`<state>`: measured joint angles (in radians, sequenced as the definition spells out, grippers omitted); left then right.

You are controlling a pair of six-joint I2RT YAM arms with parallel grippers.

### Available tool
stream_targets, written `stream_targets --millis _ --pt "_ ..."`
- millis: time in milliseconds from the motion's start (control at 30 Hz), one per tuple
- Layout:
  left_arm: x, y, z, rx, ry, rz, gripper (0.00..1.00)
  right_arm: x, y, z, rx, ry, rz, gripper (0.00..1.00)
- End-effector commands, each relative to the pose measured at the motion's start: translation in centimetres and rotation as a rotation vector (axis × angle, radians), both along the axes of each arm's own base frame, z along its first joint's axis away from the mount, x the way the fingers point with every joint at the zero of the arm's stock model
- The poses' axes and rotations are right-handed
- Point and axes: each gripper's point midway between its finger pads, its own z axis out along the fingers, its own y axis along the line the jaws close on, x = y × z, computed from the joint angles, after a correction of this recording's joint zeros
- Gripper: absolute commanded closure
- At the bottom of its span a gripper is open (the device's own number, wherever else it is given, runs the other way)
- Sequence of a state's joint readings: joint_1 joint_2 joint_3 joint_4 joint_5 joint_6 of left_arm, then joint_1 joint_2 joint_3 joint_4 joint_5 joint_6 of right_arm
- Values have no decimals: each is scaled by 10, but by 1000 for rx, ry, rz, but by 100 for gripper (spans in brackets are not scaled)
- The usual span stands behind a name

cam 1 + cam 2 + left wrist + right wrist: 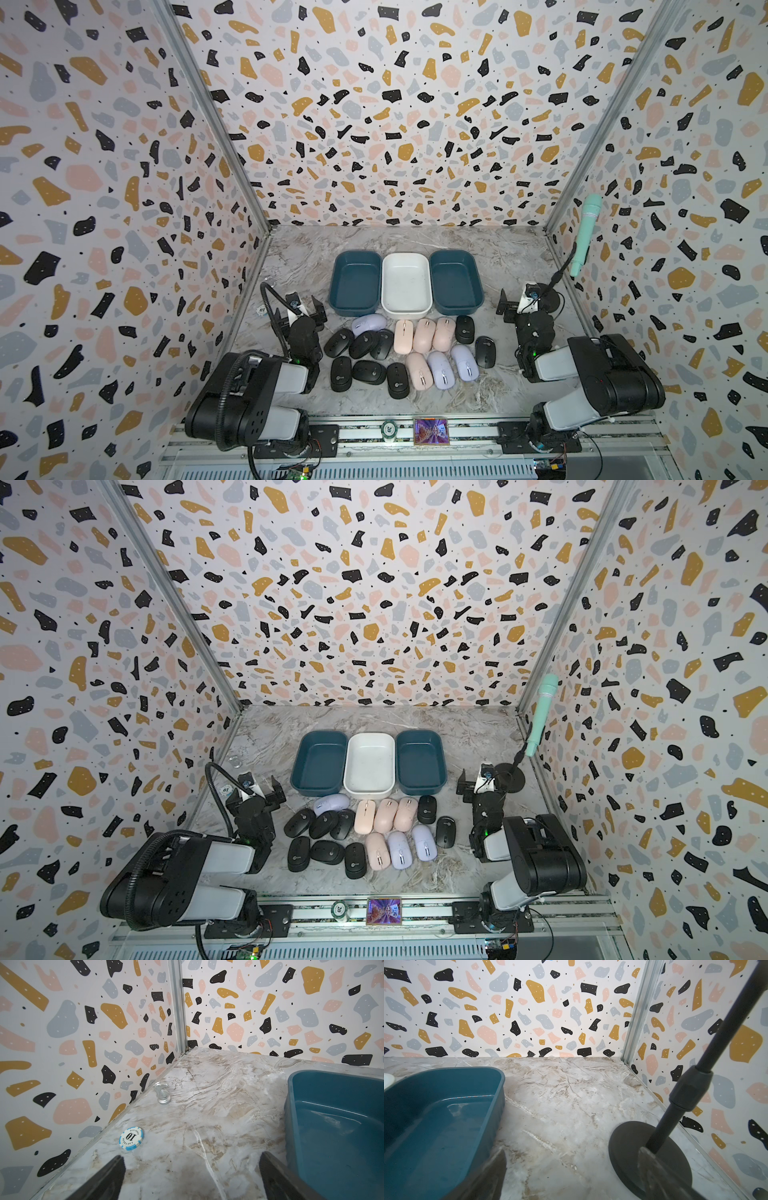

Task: Place the mice by color into the storage box
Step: Pick up the mouse from the center of the board.

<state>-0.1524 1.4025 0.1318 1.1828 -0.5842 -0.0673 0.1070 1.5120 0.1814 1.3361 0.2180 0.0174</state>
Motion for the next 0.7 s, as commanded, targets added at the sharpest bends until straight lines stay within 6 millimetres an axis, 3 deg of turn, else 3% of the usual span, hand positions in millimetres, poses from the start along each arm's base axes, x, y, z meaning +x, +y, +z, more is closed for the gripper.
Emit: stream_targets --millis 0,67,267,367,533,567,667 --pt "4 0 18 -11 -69 4 0 0 0 3 3 -10 -4 0" --pt "3 2 24 -10 -91 15 7 -1 0 4 -3 -12 -3 9" --pt "-5 15 57 -93 -97 114 21 -17 6 16 -32 -56 -23 16" --pt "-7 3 69 -154 -132 35 24 -17 7 16 -32 -55 -21 17" --pt "-9 0 83 -194 -137 22 24 2 4 20 -64 21 -82 17" --pt "-9 -1 87 -201 -143 17 25 14 10 28 -64 72 -58 21" --pt "-4 -5 95 -217 -146 -5 25 35 22 60 -35 95 -12 22"
